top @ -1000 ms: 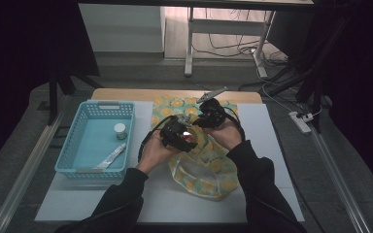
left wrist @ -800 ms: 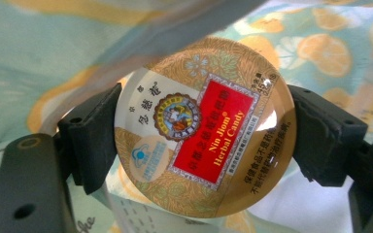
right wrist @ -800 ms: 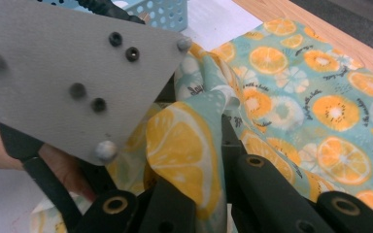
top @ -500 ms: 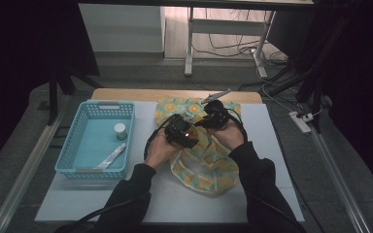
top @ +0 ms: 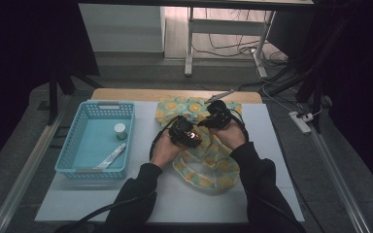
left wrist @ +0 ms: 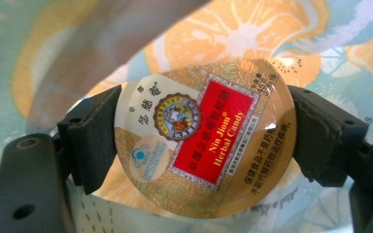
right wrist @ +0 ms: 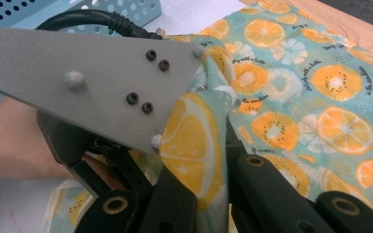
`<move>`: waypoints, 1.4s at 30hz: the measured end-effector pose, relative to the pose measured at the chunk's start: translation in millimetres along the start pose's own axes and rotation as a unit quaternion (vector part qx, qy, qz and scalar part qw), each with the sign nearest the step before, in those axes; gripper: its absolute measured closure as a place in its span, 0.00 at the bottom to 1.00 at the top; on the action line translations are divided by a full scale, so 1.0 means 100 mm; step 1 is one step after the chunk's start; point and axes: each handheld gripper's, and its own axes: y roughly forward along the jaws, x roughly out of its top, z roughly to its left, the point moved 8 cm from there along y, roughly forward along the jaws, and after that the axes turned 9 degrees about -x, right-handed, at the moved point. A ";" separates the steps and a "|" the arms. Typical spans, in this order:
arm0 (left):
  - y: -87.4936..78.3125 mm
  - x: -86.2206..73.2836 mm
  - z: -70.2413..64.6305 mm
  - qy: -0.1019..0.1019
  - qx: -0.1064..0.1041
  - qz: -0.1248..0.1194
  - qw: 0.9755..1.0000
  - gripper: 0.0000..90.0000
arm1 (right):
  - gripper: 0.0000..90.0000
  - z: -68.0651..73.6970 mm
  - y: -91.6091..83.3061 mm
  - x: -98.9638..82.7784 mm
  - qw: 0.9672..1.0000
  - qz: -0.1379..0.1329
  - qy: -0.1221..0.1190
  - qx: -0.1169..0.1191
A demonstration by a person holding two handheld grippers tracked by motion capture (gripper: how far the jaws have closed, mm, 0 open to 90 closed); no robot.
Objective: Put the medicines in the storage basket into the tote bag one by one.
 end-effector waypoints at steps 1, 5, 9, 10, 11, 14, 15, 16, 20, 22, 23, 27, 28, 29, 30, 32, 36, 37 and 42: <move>0.01 0.00 0.00 -0.003 0.002 -0.001 1.000 0.21 | 0.99 0.00 0.00 0.00 1.000 0.000 0.000 -0.001; -0.02 0.01 -0.02 -0.003 -0.002 -0.004 1.000 0.18 | 0.99 -0.02 -0.01 0.00 1.000 -0.004 0.002 -0.002; -0.08 0.02 -0.07 0.007 -0.017 -0.002 1.000 0.13 | 0.99 -0.02 -0.02 0.02 1.000 -0.009 0.002 -0.002; -0.10 0.02 -0.10 0.006 -0.023 -0.002 1.000 0.13 | 0.99 -0.01 -0.03 0.02 1.000 -0.011 0.002 -0.002; -0.12 0.02 -0.12 0.010 -0.025 -0.003 1.000 0.12 | 0.99 -0.01 -0.03 0.02 1.000 -0.012 0.002 -0.001; -0.21 0.01 -0.16 0.016 -0.032 -0.003 0.999 0.11 | 0.99 0.00 -0.04 0.04 1.000 -0.017 0.002 0.000; -0.23 0.00 -0.17 0.016 -0.035 -0.003 0.999 0.11 | 0.99 0.01 -0.05 0.04 1.000 -0.018 0.001 0.001; -0.26 0.00 -0.18 0.018 -0.036 -0.003 0.999 0.11 | 0.99 0.01 -0.05 0.04 1.000 -0.018 0.001 0.002; -0.41 -0.02 -0.24 0.015 -0.048 -0.015 0.999 0.11 | 0.99 0.04 -0.06 0.06 1.000 -0.024 -0.004 0.004; -0.49 -0.03 -0.28 0.015 -0.057 -0.017 0.998 0.10 | 0.99 0.05 -0.07 0.06 1.000 -0.026 -0.007 0.006; -0.52 -0.04 -0.30 0.015 -0.059 -0.018 0.998 0.09 | 0.99 0.06 -0.07 0.06 1.000 -0.026 -0.006 0.006; -0.64 -0.09 -0.37 0.020 -0.067 -0.020 0.997 0.09 | 0.99 0.06 -0.08 0.08 0.999 -0.030 -0.011 0.007; -0.67 -0.11 -0.39 0.020 -0.068 -0.021 0.997 0.09 | 0.99 0.06 -0.09 0.08 0.999 -0.029 -0.011 0.007; -0.71 -0.12 -0.41 0.023 -0.067 -0.023 0.997 0.09 | 0.99 0.07 -0.09 0.08 0.999 -0.029 -0.012 0.007; -0.74 -0.13 -0.44 0.025 -0.069 -0.024 0.997 0.09 | 0.99 0.07 -0.09 0.08 0.999 -0.029 -0.012 0.007; -0.81 -0.15 -0.49 0.028 -0.073 -0.026 0.997 0.08 | 0.99 0.07 -0.10 0.08 0.999 -0.030 -0.014 0.008; -0.92 -0.19 -0.55 0.030 -0.078 -0.031 0.996 0.07 | 0.99 0.09 -0.10 0.09 0.999 -0.030 -0.016 0.010; -0.95 -0.20 -0.56 0.030 -0.078 -0.033 0.996 0.07 | 0.99 0.10 -0.10 0.09 0.999 -0.030 -0.016 0.010; -1.12 -0.27 -0.57 0.018 -0.072 -0.044 0.996 0.02 | 0.99 0.12 -0.10 0.09 0.999 -0.029 -0.020 0.012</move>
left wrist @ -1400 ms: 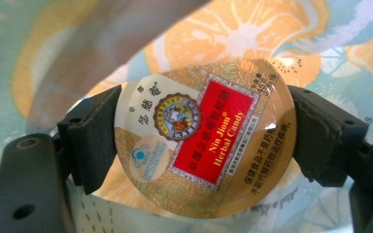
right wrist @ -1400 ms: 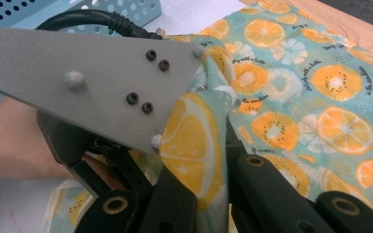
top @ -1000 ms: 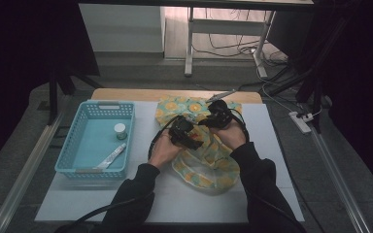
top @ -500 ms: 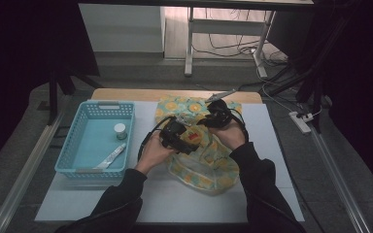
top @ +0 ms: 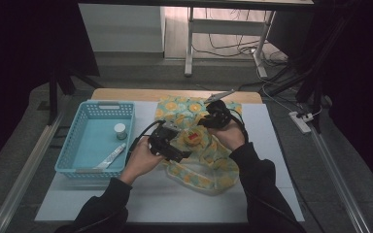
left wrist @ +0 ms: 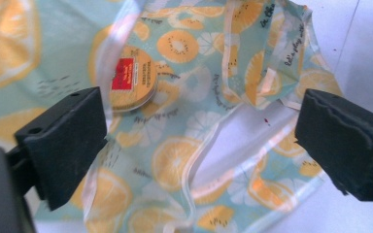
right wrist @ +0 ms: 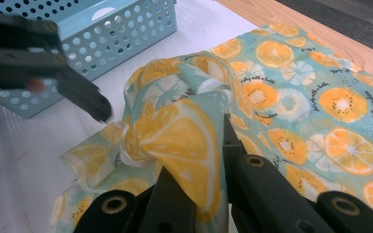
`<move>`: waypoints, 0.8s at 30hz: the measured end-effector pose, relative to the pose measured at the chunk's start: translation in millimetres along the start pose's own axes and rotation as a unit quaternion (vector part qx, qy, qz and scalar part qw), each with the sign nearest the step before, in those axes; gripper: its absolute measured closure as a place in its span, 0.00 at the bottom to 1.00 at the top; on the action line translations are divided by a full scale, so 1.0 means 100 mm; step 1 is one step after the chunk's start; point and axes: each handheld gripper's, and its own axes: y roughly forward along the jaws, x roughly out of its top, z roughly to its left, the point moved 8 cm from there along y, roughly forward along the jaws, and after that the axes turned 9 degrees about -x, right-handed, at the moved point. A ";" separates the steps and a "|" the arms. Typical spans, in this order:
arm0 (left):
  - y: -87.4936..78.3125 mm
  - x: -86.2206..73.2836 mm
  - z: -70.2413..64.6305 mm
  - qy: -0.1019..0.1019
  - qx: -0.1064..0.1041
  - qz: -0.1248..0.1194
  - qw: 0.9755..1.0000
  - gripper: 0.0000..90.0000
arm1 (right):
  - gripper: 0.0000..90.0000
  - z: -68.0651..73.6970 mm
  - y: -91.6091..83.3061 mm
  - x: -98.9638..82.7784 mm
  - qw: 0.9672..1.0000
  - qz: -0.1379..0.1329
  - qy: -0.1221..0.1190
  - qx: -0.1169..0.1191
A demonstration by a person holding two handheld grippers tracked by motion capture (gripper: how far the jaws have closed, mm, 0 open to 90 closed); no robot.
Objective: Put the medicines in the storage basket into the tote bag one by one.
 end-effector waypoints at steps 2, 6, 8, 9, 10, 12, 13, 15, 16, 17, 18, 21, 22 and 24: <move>-0.10 -0.03 0.01 -0.007 0.006 -0.004 1.000 0.01 | 0.99 0.00 0.00 0.00 1.000 0.000 0.000 0.000; -0.28 -0.09 0.08 -0.014 0.011 -0.006 1.000 0.00 | 0.99 0.01 0.00 -0.01 1.000 0.000 0.000 0.001; -0.39 -0.14 0.14 -0.023 0.005 -0.012 1.000 0.00 | 0.99 0.01 0.00 -0.01 1.000 0.001 0.000 0.000; -0.42 -0.15 0.15 -0.028 0.001 -0.017 0.999 0.00 | 0.99 0.01 0.00 -0.01 1.000 0.001 0.000 0.001; -0.47 -0.17 0.18 -0.034 -0.001 -0.019 0.999 0.00 | 0.99 0.01 0.00 -0.01 1.000 0.001 0.000 0.000; -0.57 -0.23 0.24 -0.036 0.006 -0.021 0.999 0.00 | 0.99 0.01 0.00 -0.01 1.000 0.002 0.000 0.000; -0.62 -0.25 0.26 -0.039 0.010 -0.023 0.999 0.00 | 0.99 0.01 0.00 -0.01 1.000 0.002 0.000 0.000; -0.70 -0.30 0.31 -0.042 0.019 -0.023 0.999 0.00 | 0.99 0.01 0.00 -0.02 1.000 0.003 0.000 0.000; -0.74 -0.33 0.33 -0.043 0.026 -0.022 0.998 0.00 | 0.99 0.01 0.00 -0.02 1.000 0.003 0.000 -0.001; -0.78 -0.35 0.35 -0.046 0.029 -0.022 0.998 0.00 | 0.99 0.01 0.00 -0.02 1.000 0.003 0.000 -0.001; -0.82 -0.37 0.36 -0.047 0.031 -0.024 0.998 0.00 | 0.99 0.01 0.00 -0.02 1.000 0.003 0.000 -0.001; -0.94 -0.43 0.39 -0.056 0.037 -0.036 0.997 0.00 | 0.99 0.00 0.00 -0.02 1.000 0.004 0.000 -0.001; -0.96 -0.45 0.40 -0.057 0.040 -0.036 0.997 0.00 | 0.99 0.00 0.00 -0.02 1.000 0.004 -0.001 -0.002; -1.01 -0.49 0.42 -0.058 0.046 -0.038 0.997 0.00 | 0.99 0.00 0.00 -0.02 1.000 0.004 0.000 -0.002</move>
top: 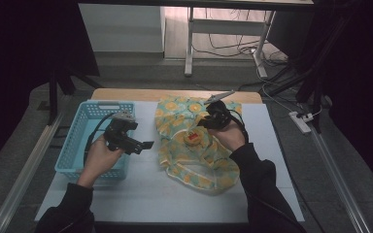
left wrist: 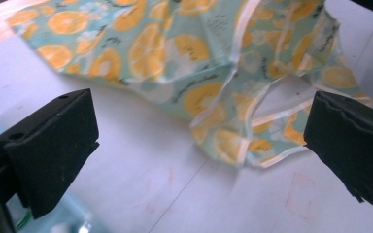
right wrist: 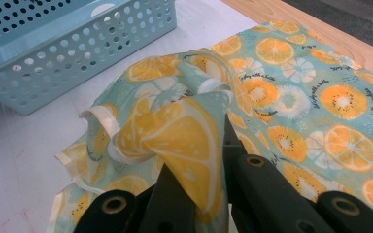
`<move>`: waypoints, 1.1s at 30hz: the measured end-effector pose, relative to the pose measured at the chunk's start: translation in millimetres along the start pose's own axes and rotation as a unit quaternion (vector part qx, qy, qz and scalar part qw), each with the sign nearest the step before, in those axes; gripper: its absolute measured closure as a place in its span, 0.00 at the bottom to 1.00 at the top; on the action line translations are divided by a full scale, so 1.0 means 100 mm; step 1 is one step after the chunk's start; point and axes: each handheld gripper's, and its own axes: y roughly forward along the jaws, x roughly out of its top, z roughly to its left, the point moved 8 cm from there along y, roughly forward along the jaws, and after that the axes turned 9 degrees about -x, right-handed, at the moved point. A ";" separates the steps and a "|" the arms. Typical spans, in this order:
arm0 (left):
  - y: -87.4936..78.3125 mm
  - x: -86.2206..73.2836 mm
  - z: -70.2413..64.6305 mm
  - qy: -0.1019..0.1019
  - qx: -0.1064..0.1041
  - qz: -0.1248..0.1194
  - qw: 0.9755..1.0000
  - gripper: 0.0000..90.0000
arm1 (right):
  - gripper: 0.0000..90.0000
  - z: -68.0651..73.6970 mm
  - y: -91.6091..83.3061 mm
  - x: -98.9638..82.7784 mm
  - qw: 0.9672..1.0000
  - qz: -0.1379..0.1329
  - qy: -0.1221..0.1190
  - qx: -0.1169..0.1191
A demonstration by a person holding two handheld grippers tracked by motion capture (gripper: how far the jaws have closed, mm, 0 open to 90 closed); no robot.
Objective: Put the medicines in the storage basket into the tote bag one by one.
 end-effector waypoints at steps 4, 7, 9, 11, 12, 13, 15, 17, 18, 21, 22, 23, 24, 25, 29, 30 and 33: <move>-0.09 -0.08 0.07 -0.004 0.008 0.003 1.000 0.00 | 0.99 0.00 0.00 0.00 1.000 -0.001 0.000 0.001; -0.17 -0.16 0.15 -0.008 0.016 0.004 1.000 0.00 | 0.99 0.01 -0.01 0.01 1.000 -0.002 -0.002 0.001; -0.21 -0.20 0.20 -0.012 0.022 0.005 1.000 0.00 | 0.99 0.01 -0.01 0.01 1.000 -0.001 -0.002 0.000; -0.26 -0.26 0.27 -0.014 0.035 0.010 0.999 0.00 | 0.99 0.01 -0.01 0.01 1.000 -0.001 -0.002 0.000; -0.28 -0.29 0.30 -0.015 0.041 0.011 0.999 0.00 | 0.99 0.01 -0.01 0.01 1.000 -0.001 -0.002 0.000; -0.30 -0.32 0.34 -0.016 0.048 0.012 0.999 0.00 | 0.99 0.01 -0.01 0.01 1.000 -0.001 -0.003 0.000; -0.34 -0.38 0.42 -0.023 0.061 0.008 0.998 0.00 | 0.99 0.01 -0.01 0.00 1.000 -0.001 -0.003 0.000; -0.37 -0.44 0.50 -0.034 0.075 0.011 0.997 0.00 | 0.99 0.02 0.00 0.00 1.000 -0.001 -0.002 0.000; -0.38 -0.48 0.55 -0.040 0.081 0.018 0.996 0.00 | 0.99 0.02 0.00 0.00 1.000 -0.001 -0.002 0.001; -0.39 -0.59 0.65 -0.058 0.093 0.029 0.994 0.00 | 0.99 0.02 0.00 0.00 1.000 0.000 -0.003 0.001; -0.39 -0.63 0.69 -0.062 0.095 0.031 0.993 0.00 | 0.99 0.02 0.00 0.00 1.000 0.000 -0.003 0.001; -0.39 -0.66 0.72 -0.066 0.097 0.034 0.992 0.00 | 0.99 0.02 0.00 0.00 1.000 0.000 -0.003 0.001; -0.38 -0.69 0.75 -0.068 0.102 0.039 0.992 0.00 | 0.99 0.02 0.00 0.00 1.000 -0.001 -0.002 0.001; -0.37 -0.72 0.78 -0.067 0.105 0.045 0.991 0.00 | 0.99 0.02 0.01 0.00 1.000 -0.001 -0.003 0.001; -0.32 -0.81 0.86 -0.066 0.099 0.062 0.991 0.00 | 0.99 0.03 0.01 0.00 1.000 0.001 -0.003 0.001; -0.29 -0.83 0.88 -0.066 0.093 0.066 0.991 0.00 | 0.99 0.02 0.01 0.00 1.000 0.001 -0.004 0.001; -0.22 -0.88 0.93 -0.060 0.086 0.089 0.990 0.00 | 0.99 0.03 0.01 0.00 1.000 0.001 -0.003 0.001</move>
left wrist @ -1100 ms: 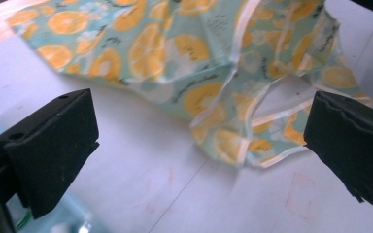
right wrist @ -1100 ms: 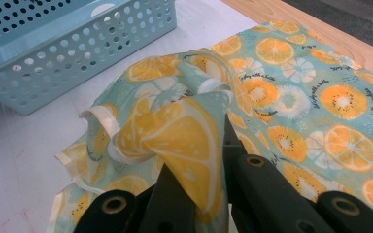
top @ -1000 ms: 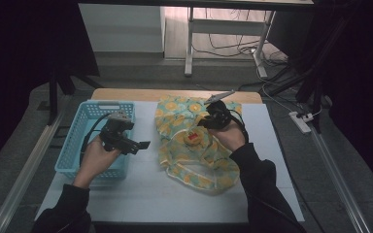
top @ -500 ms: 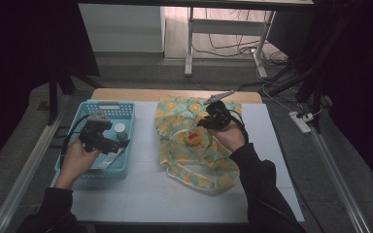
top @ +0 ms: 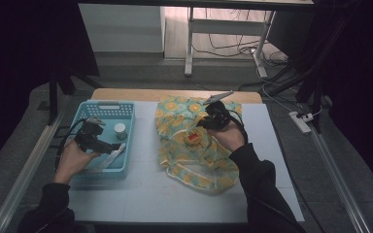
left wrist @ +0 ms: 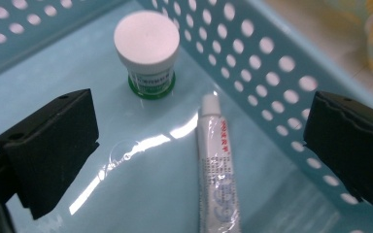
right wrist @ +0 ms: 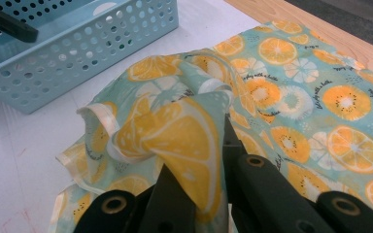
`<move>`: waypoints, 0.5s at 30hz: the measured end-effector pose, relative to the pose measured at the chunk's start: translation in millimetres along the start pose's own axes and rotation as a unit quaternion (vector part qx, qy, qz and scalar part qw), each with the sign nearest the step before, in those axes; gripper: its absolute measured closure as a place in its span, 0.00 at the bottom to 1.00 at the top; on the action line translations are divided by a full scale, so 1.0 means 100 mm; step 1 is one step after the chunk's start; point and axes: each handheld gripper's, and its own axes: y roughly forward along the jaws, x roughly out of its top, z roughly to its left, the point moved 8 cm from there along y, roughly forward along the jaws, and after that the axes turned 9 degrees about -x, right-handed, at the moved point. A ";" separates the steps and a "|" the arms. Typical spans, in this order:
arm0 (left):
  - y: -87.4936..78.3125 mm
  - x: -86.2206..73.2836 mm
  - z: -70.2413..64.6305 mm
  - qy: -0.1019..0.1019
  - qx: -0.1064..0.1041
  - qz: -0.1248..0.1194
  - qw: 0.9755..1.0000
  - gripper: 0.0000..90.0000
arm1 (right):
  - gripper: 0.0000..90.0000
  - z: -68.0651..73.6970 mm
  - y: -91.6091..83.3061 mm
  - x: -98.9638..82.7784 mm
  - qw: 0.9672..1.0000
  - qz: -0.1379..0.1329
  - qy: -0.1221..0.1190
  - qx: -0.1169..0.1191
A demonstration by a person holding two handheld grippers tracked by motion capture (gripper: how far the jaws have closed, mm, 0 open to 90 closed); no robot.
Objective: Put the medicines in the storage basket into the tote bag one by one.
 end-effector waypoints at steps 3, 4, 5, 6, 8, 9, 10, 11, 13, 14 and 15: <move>0.09 -0.04 0.02 0.006 -0.015 0.029 0.999 0.00 | 0.99 0.00 0.00 0.00 1.000 0.000 -0.002 0.000; 0.12 -0.06 0.03 0.007 -0.017 0.038 0.999 0.00 | 0.99 0.00 0.00 0.00 1.000 0.000 -0.001 0.000; 0.15 -0.07 0.03 0.007 -0.020 0.048 0.999 0.00 | 0.99 0.00 0.00 0.00 1.000 0.000 -0.001 0.000; 0.17 -0.08 0.04 0.007 -0.022 0.055 0.998 0.00 | 0.99 0.00 0.00 0.00 1.000 0.000 -0.001 0.000; 0.22 -0.10 0.05 0.005 -0.021 0.074 0.997 0.00 | 0.99 0.00 0.00 0.00 1.000 0.000 -0.001 0.000; 0.24 -0.11 0.06 0.003 -0.020 0.081 0.997 0.00 | 0.99 0.00 0.00 0.00 1.000 0.000 -0.001 0.000; 0.27 -0.13 0.06 0.004 -0.017 0.093 0.996 0.00 | 0.99 0.00 0.00 0.00 1.000 0.000 0.000 0.000; 0.28 -0.14 0.06 0.006 -0.012 0.102 0.995 0.01 | 0.99 0.00 0.00 0.00 1.000 0.000 0.001 0.000; 0.32 -0.18 0.06 0.011 -0.003 0.124 0.992 0.04 | 0.99 0.00 0.00 -0.01 1.000 -0.001 0.001 0.001; 0.33 -0.19 0.07 0.012 0.003 0.130 0.991 0.05 | 0.99 0.00 0.00 -0.01 1.000 -0.001 0.001 0.001; 0.34 -0.20 0.07 0.012 0.008 0.137 0.990 0.07 | 0.99 0.00 0.00 -0.01 1.000 -0.001 0.001 0.001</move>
